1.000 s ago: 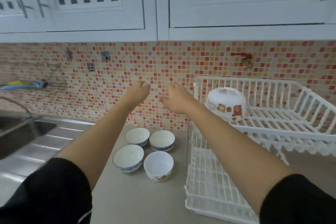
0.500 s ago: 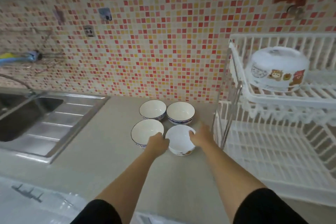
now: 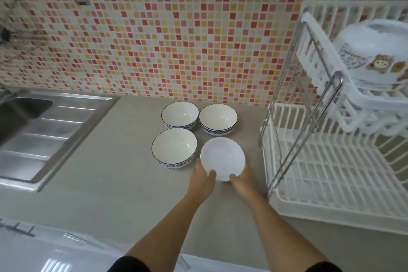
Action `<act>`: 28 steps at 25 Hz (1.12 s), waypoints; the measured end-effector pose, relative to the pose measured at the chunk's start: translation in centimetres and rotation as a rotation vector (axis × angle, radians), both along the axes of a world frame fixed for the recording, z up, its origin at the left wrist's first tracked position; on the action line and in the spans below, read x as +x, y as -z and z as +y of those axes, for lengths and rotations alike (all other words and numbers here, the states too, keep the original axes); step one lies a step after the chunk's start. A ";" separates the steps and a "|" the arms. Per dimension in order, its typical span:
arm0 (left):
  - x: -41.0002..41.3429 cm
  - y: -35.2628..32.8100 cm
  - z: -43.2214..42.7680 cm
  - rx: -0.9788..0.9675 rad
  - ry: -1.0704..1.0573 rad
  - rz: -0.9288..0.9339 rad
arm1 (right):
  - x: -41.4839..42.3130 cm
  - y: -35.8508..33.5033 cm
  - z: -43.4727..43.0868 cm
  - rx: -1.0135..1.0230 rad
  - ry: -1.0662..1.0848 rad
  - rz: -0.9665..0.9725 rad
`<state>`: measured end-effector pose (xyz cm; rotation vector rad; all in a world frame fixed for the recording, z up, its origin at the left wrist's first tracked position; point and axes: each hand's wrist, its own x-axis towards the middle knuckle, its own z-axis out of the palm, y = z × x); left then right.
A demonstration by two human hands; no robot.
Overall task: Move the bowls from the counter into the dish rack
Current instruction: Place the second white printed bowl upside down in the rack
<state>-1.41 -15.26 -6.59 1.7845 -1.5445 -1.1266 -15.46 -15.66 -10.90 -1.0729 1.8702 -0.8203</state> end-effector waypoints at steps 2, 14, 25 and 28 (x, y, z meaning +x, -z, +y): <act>-0.5 -0.7 0.1 0.005 -0.041 0.036 | -0.4 -1.0 1.7 -0.016 0.039 -0.162; 0.7 -13.5 1.3 -0.266 -0.459 0.558 | 0.9 -19.0 3.2 -0.209 -0.073 -0.133; -6.8 -33.5 7.0 -1.074 -0.141 0.755 | -5.9 -39.1 9.3 -0.952 -0.334 -0.338; -10.7 -34.8 8.0 -1.045 0.073 0.743 | -12.2 -40.8 9.6 -1.033 -0.292 -0.140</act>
